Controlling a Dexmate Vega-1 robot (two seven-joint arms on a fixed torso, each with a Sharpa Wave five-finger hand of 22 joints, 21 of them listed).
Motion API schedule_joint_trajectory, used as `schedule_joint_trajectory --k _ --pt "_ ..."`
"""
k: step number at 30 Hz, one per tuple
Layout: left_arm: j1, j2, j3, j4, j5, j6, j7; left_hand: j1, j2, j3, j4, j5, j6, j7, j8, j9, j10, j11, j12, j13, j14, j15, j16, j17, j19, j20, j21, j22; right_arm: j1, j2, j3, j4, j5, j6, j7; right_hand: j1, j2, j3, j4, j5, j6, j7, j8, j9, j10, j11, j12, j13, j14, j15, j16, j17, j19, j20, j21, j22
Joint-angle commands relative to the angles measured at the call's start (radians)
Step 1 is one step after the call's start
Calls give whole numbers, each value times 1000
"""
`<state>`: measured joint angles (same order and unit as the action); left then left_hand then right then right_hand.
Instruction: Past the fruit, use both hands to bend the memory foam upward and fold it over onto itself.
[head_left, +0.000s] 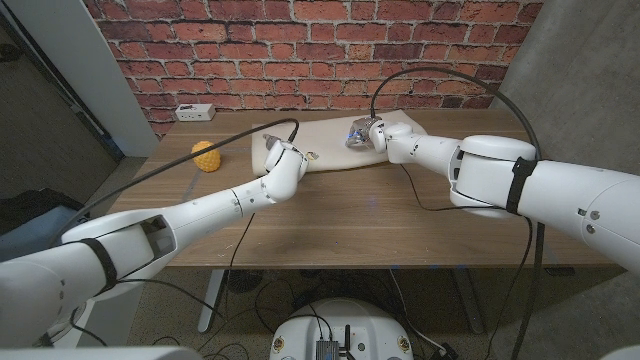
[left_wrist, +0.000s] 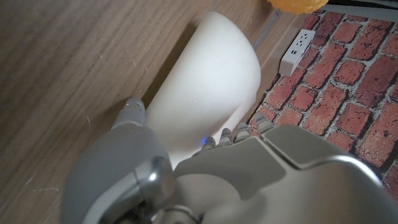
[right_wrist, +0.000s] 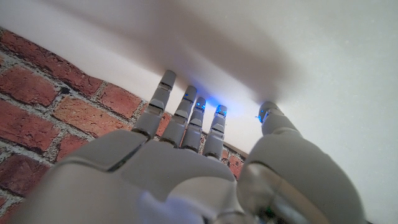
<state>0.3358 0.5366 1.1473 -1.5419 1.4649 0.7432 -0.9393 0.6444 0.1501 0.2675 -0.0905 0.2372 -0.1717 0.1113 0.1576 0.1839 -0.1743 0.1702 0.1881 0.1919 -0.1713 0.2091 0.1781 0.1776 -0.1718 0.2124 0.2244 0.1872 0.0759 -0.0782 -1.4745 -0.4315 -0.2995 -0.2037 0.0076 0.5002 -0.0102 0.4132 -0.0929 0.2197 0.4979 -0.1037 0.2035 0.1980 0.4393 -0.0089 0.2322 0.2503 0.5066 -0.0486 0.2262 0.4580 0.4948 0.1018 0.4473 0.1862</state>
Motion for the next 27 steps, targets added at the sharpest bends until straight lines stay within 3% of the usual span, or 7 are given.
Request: schedule_joint_trajectory --k 1,3,7,10,12,16,27 --pt "90 -49 -33 91 121 16 91 58 50 87 -16 -17 -540 27 13 1 -459 14 21 0 -316 -2 13 2 -194 1 0 5 6 -5 -4 0 8 9 4 2 12 -3 0 3 1 2 1 3 11 1 -3 2 -4 -66 4 1 2 4 -3 3" --pt "105 -57 -15 130 191 48 154 191 35 266 -55 -7 -486 24 36 -2 -382 7 31 -6 -179 1 20 -4 -13 3 55 7 7 -6 -3 0 10 10 5 2 13 -3 -1 3 1 3 1 3 10 3 -3 2 -3 -66 5 1 2 4 -3 3" --pt "130 -70 -18 201 239 79 271 353 16 359 -98 -39 -280 22 68 -4 -178 -23 58 -9 47 -40 21 -9 256 -19 113 -4 7 -6 -2 0 12 12 4 3 14 -5 -2 3 2 4 1 3 10 4 -4 1 -4 -65 5 0 2 5 -3 3" --pt "146 -87 -39 257 201 102 375 473 -16 379 -103 -52 -160 5 75 -4 -57 -56 66 -11 136 -104 15 -11 375 -53 139 -4 7 -7 -2 0 12 12 3 4 15 -6 -3 3 3 3 1 3 12 4 -4 1 -3 -65 5 -2 3 4 -3 3" --pt "167 -103 -63 296 142 133 512 570 -42 366 -102 -58 -38 -3 84 -4 74 -100 79 -13 244 -195 17 -12 472 -149 178 4 7 -8 -3 0 10 9 4 4 16 -6 -3 3 3 5 1 3 14 4 -4 1 -2 -65 6 -2 3 4 -4 3" --pt "187 -99 -86 306 52 150 704 703 31 366 -87 -52 255 -39 126 -4 338 -171 119 -14 461 -282 41 -5 567 -182 285 45 4 -9 -1 0 9 5 4 5 17 -6 -5 4 7 7 2 3 16 3 -4 0 -2 -64 5 -5 4 4 -4 3" --pt "130 -21 -38 312 20 122 915 635 44 424 -11 -58 692 -124 159 2 741 -300 162 -4 810 -372 74 2 702 -242 535 98 -10 -12 10 0 15 -4 6 0 75 4 12 5 23 12 7 3 19 4 -6 -2 -2 -60 10 -3 6 1 -6 3"
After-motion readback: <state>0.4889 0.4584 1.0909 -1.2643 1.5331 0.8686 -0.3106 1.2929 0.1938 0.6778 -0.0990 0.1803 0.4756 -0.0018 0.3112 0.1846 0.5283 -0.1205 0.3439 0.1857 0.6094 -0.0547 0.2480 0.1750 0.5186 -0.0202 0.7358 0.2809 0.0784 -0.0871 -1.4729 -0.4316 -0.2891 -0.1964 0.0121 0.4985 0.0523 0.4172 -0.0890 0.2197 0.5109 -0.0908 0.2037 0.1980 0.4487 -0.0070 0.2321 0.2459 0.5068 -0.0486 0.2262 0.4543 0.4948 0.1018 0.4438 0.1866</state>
